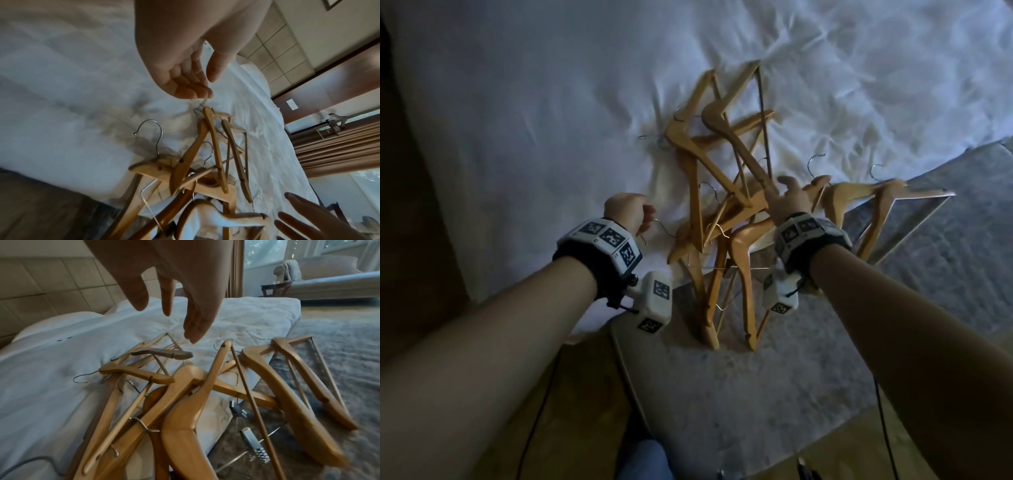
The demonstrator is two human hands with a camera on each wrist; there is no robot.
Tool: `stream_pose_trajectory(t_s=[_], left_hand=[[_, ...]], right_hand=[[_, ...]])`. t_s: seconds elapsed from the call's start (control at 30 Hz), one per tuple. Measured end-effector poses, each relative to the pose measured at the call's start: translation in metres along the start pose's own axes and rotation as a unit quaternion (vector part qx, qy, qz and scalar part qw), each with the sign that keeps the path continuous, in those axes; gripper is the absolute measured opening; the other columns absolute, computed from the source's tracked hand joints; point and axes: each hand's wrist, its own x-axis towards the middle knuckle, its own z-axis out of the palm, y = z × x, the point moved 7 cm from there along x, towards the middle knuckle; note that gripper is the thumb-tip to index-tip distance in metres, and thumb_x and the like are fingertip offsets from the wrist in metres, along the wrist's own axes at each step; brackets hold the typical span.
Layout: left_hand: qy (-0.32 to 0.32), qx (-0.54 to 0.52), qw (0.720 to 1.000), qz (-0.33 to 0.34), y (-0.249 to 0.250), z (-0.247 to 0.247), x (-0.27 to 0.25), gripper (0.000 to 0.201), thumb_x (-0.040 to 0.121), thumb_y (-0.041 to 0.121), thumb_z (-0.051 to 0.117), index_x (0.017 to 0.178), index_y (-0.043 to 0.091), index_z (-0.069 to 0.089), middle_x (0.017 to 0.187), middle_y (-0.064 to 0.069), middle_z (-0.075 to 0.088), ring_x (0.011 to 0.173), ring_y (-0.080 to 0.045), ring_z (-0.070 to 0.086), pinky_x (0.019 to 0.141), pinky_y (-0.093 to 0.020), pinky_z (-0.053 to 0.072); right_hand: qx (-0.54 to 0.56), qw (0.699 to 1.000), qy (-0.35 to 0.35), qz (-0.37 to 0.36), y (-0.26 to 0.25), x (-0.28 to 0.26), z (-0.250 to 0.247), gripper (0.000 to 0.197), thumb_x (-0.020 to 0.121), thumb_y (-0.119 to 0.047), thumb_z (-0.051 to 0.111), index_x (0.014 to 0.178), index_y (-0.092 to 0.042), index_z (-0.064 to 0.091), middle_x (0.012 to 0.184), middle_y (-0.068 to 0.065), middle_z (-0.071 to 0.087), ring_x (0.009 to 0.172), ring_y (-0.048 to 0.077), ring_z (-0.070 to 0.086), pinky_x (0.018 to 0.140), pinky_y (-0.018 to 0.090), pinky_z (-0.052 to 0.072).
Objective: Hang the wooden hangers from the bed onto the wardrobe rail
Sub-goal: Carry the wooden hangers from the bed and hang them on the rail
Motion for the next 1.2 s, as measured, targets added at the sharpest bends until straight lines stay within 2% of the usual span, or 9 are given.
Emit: stream_pose_trajectory(t_s=[0.1, 0.27, 0.37, 0.47, 0.6, 0.77, 0.87, 0.97, 1.2], left_hand=[[-0.002, -0.011, 1.000, -0.021, -0.008, -0.003, 0.023, 0.021, 0.091, 0.008, 0.051, 0.071, 0.010, 0.055, 0.056, -0.002, 0.059, 0.053, -0.014, 0.052, 0.054, -0.023, 0.043], [0.013, -0.016, 0.998, -0.058, -0.032, -0.011, 0.050, 0.019, 0.091, 0.008, 0.051, 0.073, 0.013, 0.055, 0.041, 0.005, 0.058, 0.048, -0.011, 0.052, 0.048, -0.020, 0.043], [0.018, -0.013, 0.998, -0.061, -0.035, -0.015, 0.056, 0.016, 0.091, 0.008, 0.052, 0.077, 0.014, 0.056, 0.062, -0.003, 0.059, 0.053, -0.013, 0.051, 0.049, -0.019, 0.043], [0.022, -0.013, 0.998, -0.063, -0.032, -0.016, 0.058, 0.016, 0.092, 0.009, 0.051, 0.078, 0.015, 0.055, 0.062, -0.003, 0.059, 0.053, -0.012, 0.051, 0.048, -0.019, 0.042], [0.016, -0.013, 0.998, -0.067, -0.022, -0.004, 0.052, 0.017, 0.091, 0.009, 0.051, 0.076, 0.014, 0.056, 0.040, 0.007, 0.058, 0.052, -0.012, 0.051, 0.051, -0.021, 0.042], [-0.043, -0.017, 0.999, -0.025, 0.018, 0.039, 0.015, 0.015, 0.093, 0.014, 0.050, 0.081, 0.012, 0.057, 0.066, -0.003, 0.063, 0.064, -0.016, 0.056, 0.061, -0.026, 0.044], [-0.081, -0.020, 0.996, 0.006, 0.045, 0.061, -0.014, 0.020, 0.093, 0.024, 0.053, 0.078, 0.012, 0.060, 0.077, -0.006, 0.065, 0.076, -0.021, 0.061, 0.072, -0.033, 0.049], [-0.109, -0.047, 0.992, 0.034, 0.072, 0.071, -0.051, 0.027, 0.092, 0.038, 0.055, 0.083, 0.013, 0.061, 0.085, -0.007, 0.064, 0.080, -0.020, 0.061, 0.082, -0.035, 0.051], [-0.063, -0.255, 0.959, 0.102, 0.114, 0.007, -0.150, 0.018, 0.098, 0.016, 0.046, 0.087, 0.006, 0.057, 0.078, -0.006, 0.068, 0.074, -0.018, 0.064, 0.058, -0.025, 0.056]], right_hand=[[0.019, 0.999, 0.004, 0.039, 0.002, 0.029, 0.019, 0.054, 0.091, -0.036, 0.050, 0.140, -0.024, 0.033, 0.135, 0.011, 0.045, 0.114, 0.030, 0.053, 0.097, 0.042, 0.045], [0.074, 0.995, 0.000, 0.067, 0.009, 0.063, 0.043, 0.057, 0.095, -0.041, 0.042, 0.145, -0.019, 0.026, 0.142, 0.012, 0.040, 0.125, 0.031, 0.045, 0.106, 0.040, 0.037], [0.098, 0.991, -0.002, 0.090, 0.016, 0.076, 0.046, 0.051, 0.095, -0.035, 0.045, 0.144, -0.026, 0.030, 0.118, 0.006, 0.050, 0.093, 0.020, 0.059, 0.081, 0.032, 0.051], [0.117, 0.989, -0.005, 0.091, 0.012, 0.078, 0.047, 0.034, 0.096, -0.020, 0.045, 0.129, -0.018, 0.051, 0.079, -0.004, 0.053, 0.060, 0.007, 0.048, 0.053, 0.020, 0.041], [0.162, 0.981, -0.056, 0.090, -0.013, 0.066, 0.048, 0.021, 0.093, -0.025, 0.054, 0.092, -0.009, 0.068, 0.068, -0.002, 0.057, 0.062, 0.013, 0.054, 0.058, 0.022, 0.048], [0.139, 0.986, -0.087, -0.008, -0.049, 0.029, 0.019, 0.020, 0.095, -0.025, 0.051, 0.097, -0.011, 0.066, 0.067, 0.001, 0.054, 0.059, 0.012, 0.048, 0.055, 0.018, 0.041], [0.144, 0.983, -0.106, -0.048, -0.055, -0.004, -0.012, 0.020, 0.094, -0.025, 0.052, 0.091, -0.015, 0.069, 0.075, 0.006, 0.060, 0.073, 0.021, 0.054, 0.071, 0.026, 0.046], [0.118, 0.977, -0.148, -0.099, -0.066, -0.044, -0.046, 0.022, 0.096, -0.027, 0.049, 0.102, -0.018, 0.069, 0.091, 0.007, 0.065, 0.083, 0.020, 0.055, 0.084, 0.034, 0.048], [0.094, 0.937, -0.231, -0.244, -0.095, -0.152, -0.100, 0.026, 0.097, -0.010, 0.046, 0.116, -0.001, 0.060, 0.100, 0.010, 0.062, 0.086, 0.020, 0.055, 0.082, 0.034, 0.048]])
